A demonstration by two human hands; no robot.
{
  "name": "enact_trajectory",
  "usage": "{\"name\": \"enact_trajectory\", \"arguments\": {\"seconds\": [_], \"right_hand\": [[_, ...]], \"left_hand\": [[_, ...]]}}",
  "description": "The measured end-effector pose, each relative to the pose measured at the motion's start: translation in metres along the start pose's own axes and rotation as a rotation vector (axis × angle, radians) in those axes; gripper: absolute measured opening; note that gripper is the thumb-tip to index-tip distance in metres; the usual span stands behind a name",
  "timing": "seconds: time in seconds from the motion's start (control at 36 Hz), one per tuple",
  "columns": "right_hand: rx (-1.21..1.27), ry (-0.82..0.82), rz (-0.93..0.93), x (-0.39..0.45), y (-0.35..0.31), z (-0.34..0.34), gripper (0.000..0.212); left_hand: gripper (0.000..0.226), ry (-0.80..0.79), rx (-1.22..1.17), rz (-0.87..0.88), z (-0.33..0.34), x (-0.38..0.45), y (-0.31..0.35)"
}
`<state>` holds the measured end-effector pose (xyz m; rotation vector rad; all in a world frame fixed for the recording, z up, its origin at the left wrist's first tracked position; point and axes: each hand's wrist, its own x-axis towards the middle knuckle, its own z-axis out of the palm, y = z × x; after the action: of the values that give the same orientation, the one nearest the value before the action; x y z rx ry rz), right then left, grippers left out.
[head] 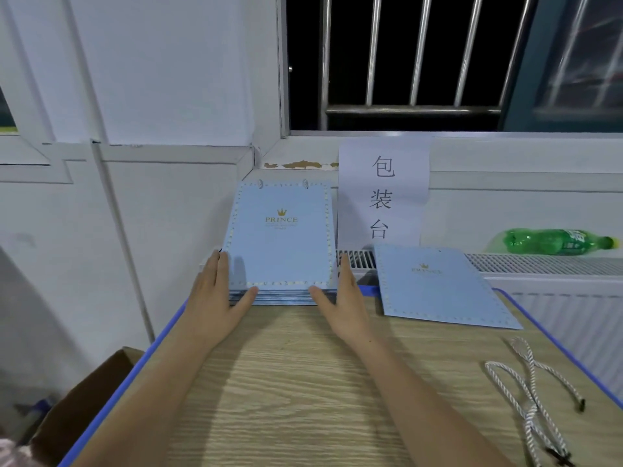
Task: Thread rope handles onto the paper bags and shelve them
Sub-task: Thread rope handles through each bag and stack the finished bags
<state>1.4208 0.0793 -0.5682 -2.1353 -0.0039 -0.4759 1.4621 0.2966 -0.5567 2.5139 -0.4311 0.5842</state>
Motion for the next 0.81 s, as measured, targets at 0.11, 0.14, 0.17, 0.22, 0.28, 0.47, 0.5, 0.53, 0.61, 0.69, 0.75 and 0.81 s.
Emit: {"name": "enact_trajectory", "arguments": {"seconds": [0.11,0.14,0.17,0.22,0.28,0.47,0.5,0.53,0.61,0.69,0.75,0.81], "right_hand": [[-0.035,0.085,0.018,-0.004,-0.001,-0.016,0.069],[-0.07,0.1,0.026,-0.006,0.001,-0.023,0.064],[-0.102,0.118,0.038,-0.008,0.003,-0.031,0.059],[-0.164,0.16,0.062,-0.01,0.011,-0.051,0.049],[-0.228,0.195,0.105,-0.014,0.021,-0.074,0.044],[-0.641,0.239,0.352,-0.049,0.064,-0.147,0.048],[-0.676,0.251,0.384,-0.056,0.069,-0.155,0.047],[-0.707,0.261,0.414,-0.062,0.074,-0.163,0.047],[-0.772,0.26,0.472,-0.074,0.085,-0.175,0.058],[-0.729,0.232,0.491,-0.077,0.087,-0.175,0.061],[-0.721,0.232,0.478,-0.078,0.086,-0.175,0.056],[-0.672,0.263,0.458,-0.081,0.082,-0.178,0.049]], "left_hand": [[0.091,0.06,0.004,0.135,0.003,-0.004,0.025],[0.088,0.059,-0.006,0.179,0.005,-0.005,0.037],[0.085,0.059,-0.028,0.229,0.007,-0.007,0.05],[0.081,0.029,-0.104,0.296,0.013,-0.012,0.082],[0.072,-0.046,-0.161,0.356,0.026,-0.017,0.115],[0.069,-0.359,-0.204,0.267,0.095,-0.035,0.198],[0.072,-0.461,-0.14,0.191,0.102,-0.035,0.201],[0.076,-0.523,-0.058,0.141,0.108,-0.033,0.202],[0.081,-0.529,0.033,0.062,0.109,-0.029,0.203],[0.084,-0.578,0.09,0.076,0.106,-0.03,0.203],[0.083,-0.575,0.086,0.113,0.102,-0.034,0.203],[0.081,-0.549,0.04,0.13,0.099,-0.037,0.202]]}}
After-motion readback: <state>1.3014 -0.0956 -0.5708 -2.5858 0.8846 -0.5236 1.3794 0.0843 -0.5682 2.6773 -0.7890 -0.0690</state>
